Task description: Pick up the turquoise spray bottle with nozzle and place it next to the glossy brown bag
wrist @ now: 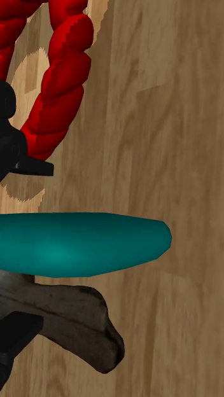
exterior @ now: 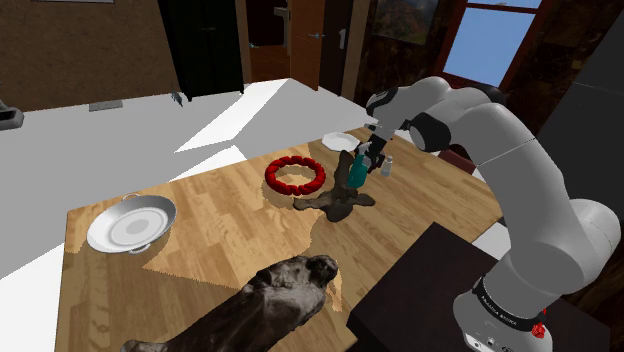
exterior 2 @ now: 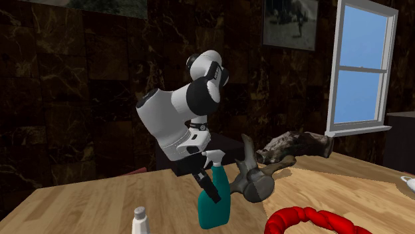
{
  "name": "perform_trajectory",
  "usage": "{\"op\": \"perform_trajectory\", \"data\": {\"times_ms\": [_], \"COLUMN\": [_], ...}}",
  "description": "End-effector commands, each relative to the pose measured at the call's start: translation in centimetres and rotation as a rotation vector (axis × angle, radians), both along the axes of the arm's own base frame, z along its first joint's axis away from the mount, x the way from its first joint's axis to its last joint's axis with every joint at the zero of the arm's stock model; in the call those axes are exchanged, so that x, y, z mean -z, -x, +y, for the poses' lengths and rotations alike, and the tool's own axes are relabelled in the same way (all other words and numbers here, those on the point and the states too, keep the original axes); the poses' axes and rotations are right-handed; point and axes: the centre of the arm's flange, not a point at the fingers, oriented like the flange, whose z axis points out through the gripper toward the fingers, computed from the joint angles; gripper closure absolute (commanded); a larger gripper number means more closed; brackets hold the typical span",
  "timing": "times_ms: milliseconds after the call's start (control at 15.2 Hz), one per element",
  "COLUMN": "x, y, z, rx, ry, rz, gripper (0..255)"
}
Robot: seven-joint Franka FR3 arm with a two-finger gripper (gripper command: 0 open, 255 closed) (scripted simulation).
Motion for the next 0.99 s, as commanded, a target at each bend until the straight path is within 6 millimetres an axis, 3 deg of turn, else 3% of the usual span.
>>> {"op": "perform_trajectory", "data": {"times_ms": [0, 132, 198, 792, 924], "x": [0.0, 0.0, 0.0, 0.0, -1.0], "y": [0.0, 0.0, 0.0, 0.0, 0.0], "z": [0.0, 0.0, 0.0, 0.0, 0.0], "rx": [0.000, 0.000, 0.000, 0.000, 0.000], "ry": [0.000, 0.000, 0.000, 0.000, 0.000], "rz": [0.000, 0.000, 0.000, 0.000, 0.000], "gripper": [0, 0, 255, 255, 255]}}
